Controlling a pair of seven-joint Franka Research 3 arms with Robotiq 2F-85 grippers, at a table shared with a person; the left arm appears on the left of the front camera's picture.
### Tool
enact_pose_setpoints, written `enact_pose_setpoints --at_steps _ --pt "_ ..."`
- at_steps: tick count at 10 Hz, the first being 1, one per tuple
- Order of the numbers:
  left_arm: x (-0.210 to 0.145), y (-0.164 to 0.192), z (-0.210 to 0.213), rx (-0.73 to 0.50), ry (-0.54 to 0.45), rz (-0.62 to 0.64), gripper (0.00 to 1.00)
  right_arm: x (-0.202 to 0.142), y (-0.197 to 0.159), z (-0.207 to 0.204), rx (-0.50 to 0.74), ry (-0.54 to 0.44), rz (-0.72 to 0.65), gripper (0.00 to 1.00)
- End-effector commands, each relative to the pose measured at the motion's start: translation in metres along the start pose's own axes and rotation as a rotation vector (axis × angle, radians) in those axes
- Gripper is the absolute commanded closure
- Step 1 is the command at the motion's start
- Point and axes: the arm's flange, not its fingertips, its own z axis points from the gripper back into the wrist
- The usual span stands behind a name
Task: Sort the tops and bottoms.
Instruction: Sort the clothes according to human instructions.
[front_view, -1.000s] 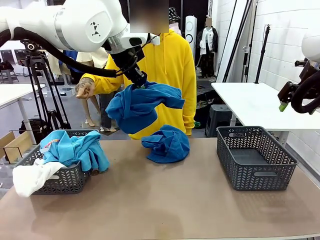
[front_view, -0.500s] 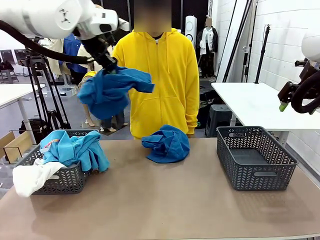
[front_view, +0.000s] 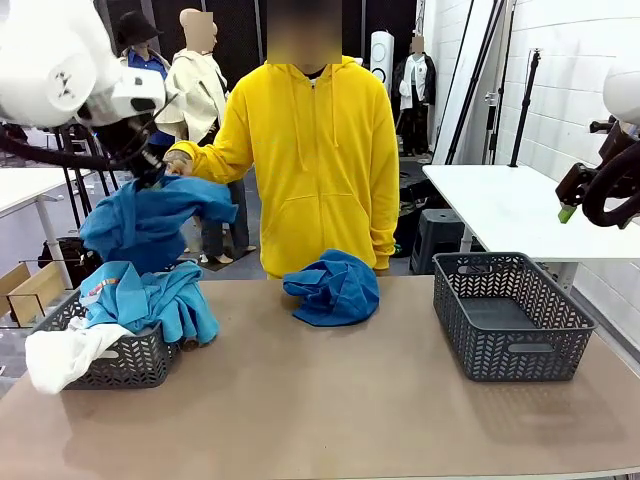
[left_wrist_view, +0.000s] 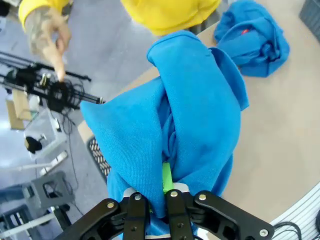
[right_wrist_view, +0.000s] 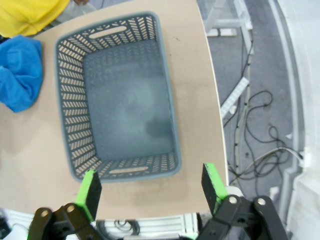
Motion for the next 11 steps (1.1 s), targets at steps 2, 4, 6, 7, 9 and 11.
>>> enact_pose_setpoints --at_steps 2,4,6,7,9,11 --pt "-0.042 0.007 -0.017 -0.021 0.090 0.109 1.00 -0.002 0.002 0.000 -0.021 0.004 -0.014 0.00" --pt "-0.065 0.018 -0.041 -0.038 0.118 0.153 1.00 -0.002 0.002 0.000 -0.021 0.004 -0.014 0.00" --pt "-0.075 0.018 -0.076 -0.048 0.085 0.187 1.00 -0.002 0.002 0.000 -0.021 0.004 -0.014 0.00" --pt "-0.076 0.016 -0.096 -0.085 0.084 0.202 1.00 -0.002 0.002 0.000 -0.021 0.004 -0.014 0.00" --pt "-0.088 -0.001 -0.137 -0.120 0.112 0.187 1.00 -0.002 0.002 0.000 -0.021 0.004 -0.014 0.00" --pt "-0.102 -0.002 -0.153 -0.085 0.158 0.198 1.00 -0.002 0.002 0.000 -0.021 0.004 -0.014 0.00"
